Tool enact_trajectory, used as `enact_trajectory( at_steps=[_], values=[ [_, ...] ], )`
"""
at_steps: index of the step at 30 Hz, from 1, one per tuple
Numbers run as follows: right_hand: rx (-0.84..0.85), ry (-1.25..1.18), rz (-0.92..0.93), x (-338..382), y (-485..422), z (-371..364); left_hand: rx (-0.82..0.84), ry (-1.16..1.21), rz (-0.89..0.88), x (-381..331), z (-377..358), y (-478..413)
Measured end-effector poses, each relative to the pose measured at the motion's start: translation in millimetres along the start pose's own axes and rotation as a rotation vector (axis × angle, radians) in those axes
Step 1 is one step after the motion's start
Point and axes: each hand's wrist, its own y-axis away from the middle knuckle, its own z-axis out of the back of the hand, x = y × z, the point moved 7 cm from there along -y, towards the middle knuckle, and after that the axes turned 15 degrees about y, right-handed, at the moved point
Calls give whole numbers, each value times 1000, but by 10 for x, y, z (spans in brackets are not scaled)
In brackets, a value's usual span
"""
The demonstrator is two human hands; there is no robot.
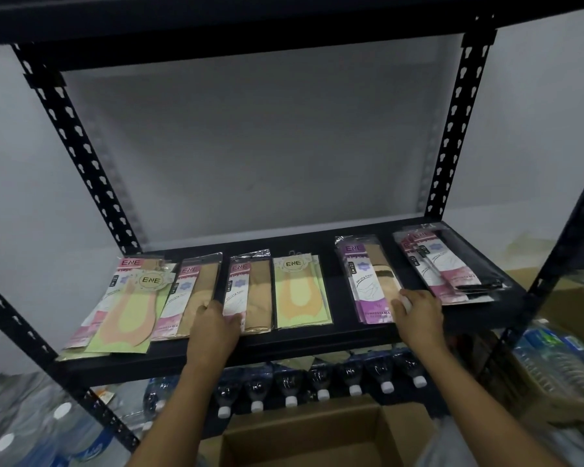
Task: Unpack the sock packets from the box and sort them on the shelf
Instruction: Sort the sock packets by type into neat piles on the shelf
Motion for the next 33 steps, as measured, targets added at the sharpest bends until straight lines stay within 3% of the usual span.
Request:
enact_trajectory(
  at_steps=[14,25,33],
  values=[
    [21,-8,8,19,13,24,29,-48,-47,36,13,-4],
    [-78,-7,46,124,55,171,-124,128,-229,-54,330,116],
    [-62,-118,187,760,344,181,-192,125,-238,40,657,171]
  ],
)
